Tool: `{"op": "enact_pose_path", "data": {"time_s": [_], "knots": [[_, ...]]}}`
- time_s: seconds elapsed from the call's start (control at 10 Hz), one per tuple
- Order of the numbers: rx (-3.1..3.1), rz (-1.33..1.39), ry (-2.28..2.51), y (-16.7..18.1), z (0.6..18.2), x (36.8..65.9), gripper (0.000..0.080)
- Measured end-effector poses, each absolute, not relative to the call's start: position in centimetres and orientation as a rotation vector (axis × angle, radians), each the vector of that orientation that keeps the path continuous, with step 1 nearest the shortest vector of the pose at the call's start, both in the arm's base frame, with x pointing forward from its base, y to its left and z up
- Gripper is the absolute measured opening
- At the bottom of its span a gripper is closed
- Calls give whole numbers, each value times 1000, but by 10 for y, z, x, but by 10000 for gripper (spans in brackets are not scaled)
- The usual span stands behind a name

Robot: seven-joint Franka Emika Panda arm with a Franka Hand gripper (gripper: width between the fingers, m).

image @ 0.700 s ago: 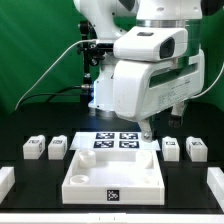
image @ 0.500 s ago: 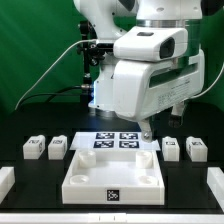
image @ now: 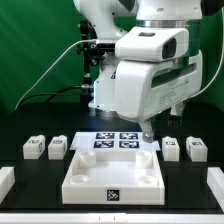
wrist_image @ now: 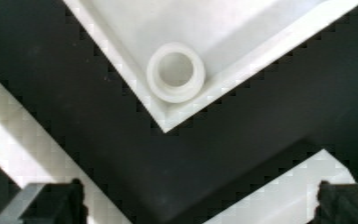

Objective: Assemble one leg

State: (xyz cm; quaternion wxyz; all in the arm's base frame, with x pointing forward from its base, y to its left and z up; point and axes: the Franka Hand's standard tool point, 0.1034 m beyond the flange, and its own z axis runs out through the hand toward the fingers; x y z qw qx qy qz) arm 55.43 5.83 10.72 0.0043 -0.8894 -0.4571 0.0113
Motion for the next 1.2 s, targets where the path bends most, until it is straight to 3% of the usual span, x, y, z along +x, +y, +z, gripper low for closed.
{"op": "enact_pose_path", "data": {"time_s": [0.3, 0.8, 1.2], "knots": [[-2456, 3, -1951, 41, 87, 506, 650], [-2235, 12, -2204, 30, 83, 508, 650], [-2196, 47, -2188, -1, 39, 444, 650]]}}
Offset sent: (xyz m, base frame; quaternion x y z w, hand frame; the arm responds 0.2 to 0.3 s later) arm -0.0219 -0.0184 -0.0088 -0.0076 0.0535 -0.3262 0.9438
